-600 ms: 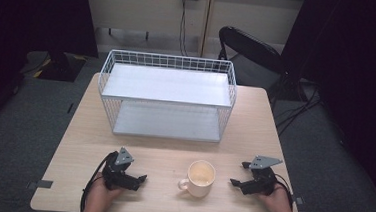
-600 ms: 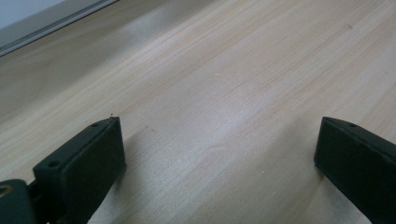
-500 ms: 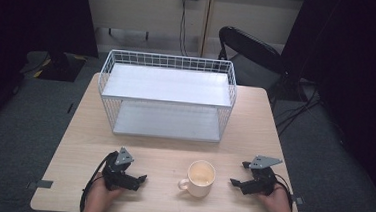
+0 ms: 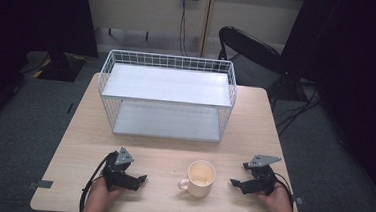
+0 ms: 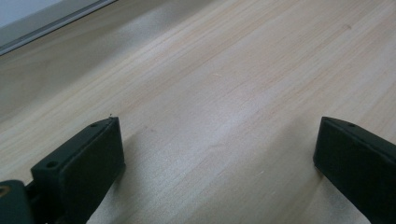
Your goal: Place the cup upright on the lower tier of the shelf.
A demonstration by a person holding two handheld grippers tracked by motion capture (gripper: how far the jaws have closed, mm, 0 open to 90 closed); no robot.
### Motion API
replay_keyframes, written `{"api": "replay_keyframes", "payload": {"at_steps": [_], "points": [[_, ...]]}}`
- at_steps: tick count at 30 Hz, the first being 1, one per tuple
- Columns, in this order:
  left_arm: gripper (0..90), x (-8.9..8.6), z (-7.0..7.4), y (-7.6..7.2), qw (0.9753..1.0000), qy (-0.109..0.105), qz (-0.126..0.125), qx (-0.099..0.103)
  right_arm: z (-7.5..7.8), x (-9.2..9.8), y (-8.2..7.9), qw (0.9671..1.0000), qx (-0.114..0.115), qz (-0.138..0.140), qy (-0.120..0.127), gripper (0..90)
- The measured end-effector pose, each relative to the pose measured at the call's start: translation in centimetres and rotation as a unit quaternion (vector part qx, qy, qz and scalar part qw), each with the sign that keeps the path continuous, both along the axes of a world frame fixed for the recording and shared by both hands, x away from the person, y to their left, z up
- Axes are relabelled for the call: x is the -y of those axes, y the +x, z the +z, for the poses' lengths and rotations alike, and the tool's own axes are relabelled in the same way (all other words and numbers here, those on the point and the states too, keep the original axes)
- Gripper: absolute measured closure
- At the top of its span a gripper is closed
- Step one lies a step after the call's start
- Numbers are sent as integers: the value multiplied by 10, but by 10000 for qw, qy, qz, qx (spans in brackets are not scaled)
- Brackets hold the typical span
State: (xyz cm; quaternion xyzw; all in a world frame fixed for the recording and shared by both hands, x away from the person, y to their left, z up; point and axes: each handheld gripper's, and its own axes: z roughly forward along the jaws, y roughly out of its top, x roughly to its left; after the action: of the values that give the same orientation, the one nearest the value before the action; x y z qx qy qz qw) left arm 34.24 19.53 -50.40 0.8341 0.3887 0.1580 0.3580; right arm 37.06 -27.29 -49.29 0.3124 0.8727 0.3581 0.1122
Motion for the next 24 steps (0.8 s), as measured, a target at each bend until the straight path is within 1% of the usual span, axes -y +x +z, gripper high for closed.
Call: {"api": "replay_keyframes", "payload": {"at_steps": [1, 2, 4, 7, 10, 12, 14, 16, 17, 21, 24], "points": [[12, 0, 0, 0, 10000, 0, 0, 0, 0, 0, 0, 10000, 0, 0, 0, 149], [12, 0, 0, 0, 10000, 1, -1, 0, 7, -4, 1, 9999, -94, 63, 60, 154], [12, 0, 0, 0, 10000, 1, 0, -2, 12, -7, 0, 9998, -105, 122, 112, 153], [12, 0, 0, 0, 10000, -1, -1, -1, 20, -14, 1, 9995, -193, 179, 163, 149], [12, 0, 0, 0, 10000, 0, -1, 0, 28, -20, 1, 9991, -258, 312, 133, 151], [12, 0, 0, 0, 10000, 1, -2, 0, 29, -21, 1, 9990, -278, 341, 116, 151], [12, 0, 0, 0, 10000, 1, -1, 0, 35, -26, 2, 9987, -318, 398, 65, 151], [12, 0, 0, 0, 10000, -1, -1, 0, 39, -27, 3, 9986, -291, 434, 73, 151], [12, 0, 0, 0, 10000, -1, -1, 0, 39, -27, 3, 9986, -291, 434, 73, 151], [12, 0, 0, 0, 10000, 0, 2, 0, 47, -28, 5, 9986, -310, 426, 107, 152], [12, 0, 0, 0, 10000, 0, 0, 0, 52, -28, 5, 9986, -266, 434, 131, 153]]}}
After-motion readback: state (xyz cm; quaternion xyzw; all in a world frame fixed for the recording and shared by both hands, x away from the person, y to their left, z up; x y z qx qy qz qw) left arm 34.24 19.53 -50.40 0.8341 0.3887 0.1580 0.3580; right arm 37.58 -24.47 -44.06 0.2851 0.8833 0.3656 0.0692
